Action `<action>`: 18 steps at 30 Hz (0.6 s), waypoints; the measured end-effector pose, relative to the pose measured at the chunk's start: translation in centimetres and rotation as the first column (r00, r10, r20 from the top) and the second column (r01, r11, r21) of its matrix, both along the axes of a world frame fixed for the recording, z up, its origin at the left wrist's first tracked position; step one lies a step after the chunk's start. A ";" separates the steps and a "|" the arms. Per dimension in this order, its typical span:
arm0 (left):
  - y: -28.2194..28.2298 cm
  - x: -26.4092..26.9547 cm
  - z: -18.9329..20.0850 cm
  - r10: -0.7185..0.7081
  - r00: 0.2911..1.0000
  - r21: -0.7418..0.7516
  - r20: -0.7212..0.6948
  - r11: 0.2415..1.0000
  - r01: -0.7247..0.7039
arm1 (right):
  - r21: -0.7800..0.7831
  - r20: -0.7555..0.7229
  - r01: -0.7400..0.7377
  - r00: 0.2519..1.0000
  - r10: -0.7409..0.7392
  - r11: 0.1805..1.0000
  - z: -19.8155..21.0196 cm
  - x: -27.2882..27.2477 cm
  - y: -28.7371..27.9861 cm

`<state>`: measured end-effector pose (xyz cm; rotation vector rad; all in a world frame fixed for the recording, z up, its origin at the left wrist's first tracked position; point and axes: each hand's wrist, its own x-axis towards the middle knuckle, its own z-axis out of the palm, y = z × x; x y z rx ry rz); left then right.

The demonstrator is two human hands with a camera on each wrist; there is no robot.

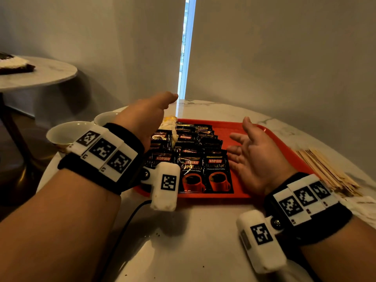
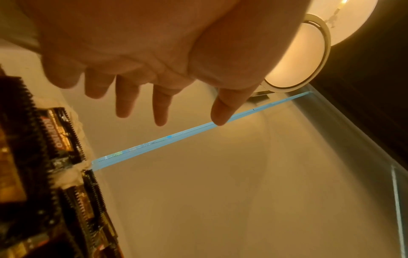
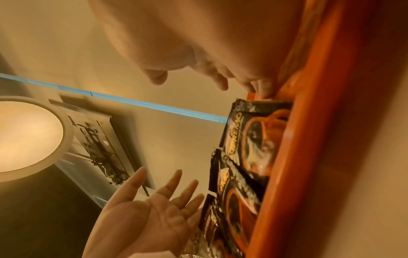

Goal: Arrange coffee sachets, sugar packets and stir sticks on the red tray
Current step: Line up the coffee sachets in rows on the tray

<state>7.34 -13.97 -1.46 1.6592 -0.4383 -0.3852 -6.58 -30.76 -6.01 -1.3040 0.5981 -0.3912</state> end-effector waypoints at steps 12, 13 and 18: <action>-0.9 1.5 -0.7 -0.022 0.990 -0.032 -0.139 0.999 0.018 | 0.017 0.051 -0.087 0.995 0.086 0.996 -0.2 -0.1 0.0; -0.8 1.5 -0.7 -0.015 0.989 -0.044 -0.144 0.999 0.009 | 0.030 0.050 -0.077 0.996 0.075 0.997 -0.2 -0.2 -0.1; -0.6 1.3 -0.4 -0.060 0.973 -0.224 -0.222 0.974 0.009 | 0.049 0.050 -0.127 0.991 0.124 0.991 -0.2 -0.1 0.6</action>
